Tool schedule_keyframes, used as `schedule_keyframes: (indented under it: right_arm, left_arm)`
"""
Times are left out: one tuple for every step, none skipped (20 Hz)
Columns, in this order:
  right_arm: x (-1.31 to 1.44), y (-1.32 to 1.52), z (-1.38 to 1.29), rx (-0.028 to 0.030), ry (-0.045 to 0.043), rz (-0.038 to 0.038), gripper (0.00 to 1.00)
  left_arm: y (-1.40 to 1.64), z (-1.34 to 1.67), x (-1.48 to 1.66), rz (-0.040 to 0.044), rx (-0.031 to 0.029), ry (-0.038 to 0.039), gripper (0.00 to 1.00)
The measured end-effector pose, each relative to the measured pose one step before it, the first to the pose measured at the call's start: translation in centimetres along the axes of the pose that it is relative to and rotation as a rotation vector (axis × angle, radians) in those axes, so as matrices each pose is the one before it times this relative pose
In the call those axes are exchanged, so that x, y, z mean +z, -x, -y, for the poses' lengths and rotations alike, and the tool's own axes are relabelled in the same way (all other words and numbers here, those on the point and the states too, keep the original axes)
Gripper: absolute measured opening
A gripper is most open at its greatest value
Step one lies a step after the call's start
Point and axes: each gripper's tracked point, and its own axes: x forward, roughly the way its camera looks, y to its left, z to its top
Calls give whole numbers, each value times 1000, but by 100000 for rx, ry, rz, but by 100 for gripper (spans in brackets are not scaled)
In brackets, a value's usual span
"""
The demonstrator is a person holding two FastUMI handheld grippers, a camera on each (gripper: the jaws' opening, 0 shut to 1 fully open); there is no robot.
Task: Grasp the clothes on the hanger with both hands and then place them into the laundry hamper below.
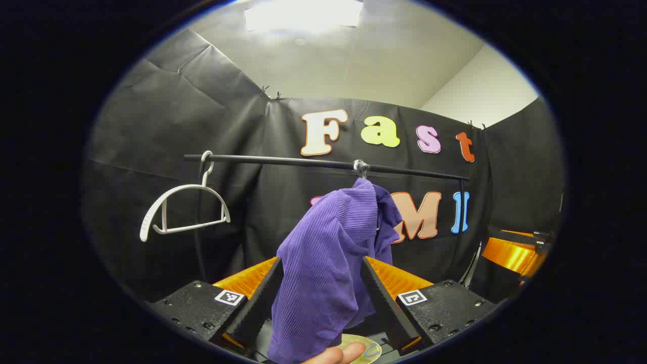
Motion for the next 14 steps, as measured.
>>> schedule_keyframes:
  right_arm:
    - [-114,-238,198,2,-833,-311,98]
    - [-46,-8,248,-93,-903,-207,98]
    - [-117,-98,423,-867,-898,122,98]
    - [-257,-75,413,-904,-571,-32,99]
    - [-303,95,244,-994,-178,-277,99]
    - [-267,-132,292,-698,356,-714,98]
    - [-451,-158,152,-224,651,-553,98]
    - [-148,-154,176,-356,561,-344,98]
    - [-148,-310,242,-814,-230,214,98]
    - [-17,-270,429,-2374,-1896,262,100]
    - [-537,-296,96,-746,-1549,-1070,100]
    - [-466,-218,-238,827,-1195,-1463,99]
    - [-550,-39,-375,1215,-650,-1438,98]
    - [-269,-218,-75,723,639,-876,98]
  left_arm:
    - [-36,249,-62,-386,-278,-446,91]
    - [-52,95,-107,-139,-199,-276,91]
    - [-28,318,-70,58,-462,-72,91]
    - [-15,310,-162,-345,-471,-95,91]
    - [34,372,-162,-122,-592,35,91]
    - [80,423,-214,-148,-532,-194,91]
    - [-54,381,-173,-262,-204,-351,91]
    - [3,393,-245,-223,-421,-474,91]
    - [-40,437,-54,-67,-484,-543,91]
    - [-9,273,-241,-144,30,-620,91]
    - [-73,130,-17,178,466,-515,91]
    - [-58,191,-51,0,330,-345,95]
    - [-109,220,-8,-77,266,-88,91]
    - [-21,216,-63,179,478,-252,91]
